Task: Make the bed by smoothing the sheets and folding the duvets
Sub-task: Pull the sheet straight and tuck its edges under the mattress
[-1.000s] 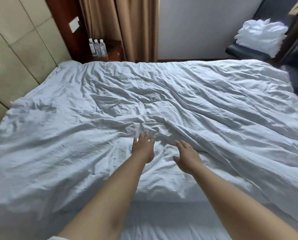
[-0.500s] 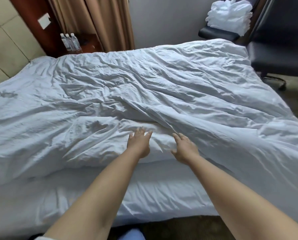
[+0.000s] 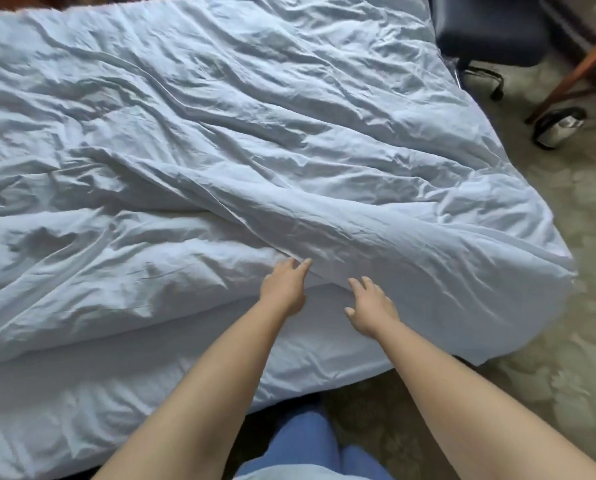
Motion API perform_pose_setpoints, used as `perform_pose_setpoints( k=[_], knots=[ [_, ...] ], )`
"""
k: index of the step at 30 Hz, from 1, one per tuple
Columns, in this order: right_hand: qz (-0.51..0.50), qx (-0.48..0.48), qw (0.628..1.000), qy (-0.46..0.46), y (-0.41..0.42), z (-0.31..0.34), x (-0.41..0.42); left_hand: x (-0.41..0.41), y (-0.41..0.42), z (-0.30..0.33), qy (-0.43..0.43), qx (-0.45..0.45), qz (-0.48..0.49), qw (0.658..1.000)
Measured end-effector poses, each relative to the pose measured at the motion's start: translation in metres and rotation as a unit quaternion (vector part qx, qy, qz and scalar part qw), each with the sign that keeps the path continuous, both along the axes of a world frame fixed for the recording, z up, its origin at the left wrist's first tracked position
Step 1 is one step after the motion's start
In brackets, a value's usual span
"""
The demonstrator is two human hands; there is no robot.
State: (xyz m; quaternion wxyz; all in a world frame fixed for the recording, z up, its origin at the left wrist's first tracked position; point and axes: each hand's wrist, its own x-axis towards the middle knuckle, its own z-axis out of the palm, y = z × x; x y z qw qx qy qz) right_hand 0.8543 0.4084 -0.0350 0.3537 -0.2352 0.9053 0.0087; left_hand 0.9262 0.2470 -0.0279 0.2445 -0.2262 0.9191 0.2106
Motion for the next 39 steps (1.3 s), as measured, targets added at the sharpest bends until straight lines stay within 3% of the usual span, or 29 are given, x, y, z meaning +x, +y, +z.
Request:
perform_pose_setpoints(
  k=[8,13,18,24,28,30,33,39],
  knots=[
    [-0.004,0.077,0.993,0.088,0.047,-0.045,-0.059,-0.066,0.049,-0.043,0.024,-0.102,-0.146,0.984],
    [0.116,0.102,0.983,0.098,0.077,-0.077,-0.097,-0.101,0.075,-0.065,-0.011,-0.159,-0.139,0.977],
    [0.218,0.068,0.967,0.114,0.102,-0.112,-0.137,-0.133,0.109,-0.093,-0.036,-0.181,-0.109,0.977],
    [0.306,-0.017,0.944,0.119,0.115,-0.142,-0.155,-0.149,0.142,-0.116,0.035,-0.211,-0.135,0.967],
    [0.275,-0.082,0.949,0.134,0.12,-0.118,-0.177,-0.152,0.158,-0.1,0.041,-0.203,-0.099,0.973],
    [0.23,-0.081,0.967,0.079,0.119,-0.088,-0.184,-0.156,0.166,-0.087,0.029,-0.19,-0.07,0.979],
    [0.2,-0.065,0.974,0.077,0.125,-0.056,-0.187,-0.162,0.175,-0.059,0.02,-0.167,-0.033,0.985],
    [0.156,-0.105,0.975,0.116,0.154,0.025,-0.217,-0.191,0.188,0.02,0.063,-0.186,-0.065,0.978]
  ],
)
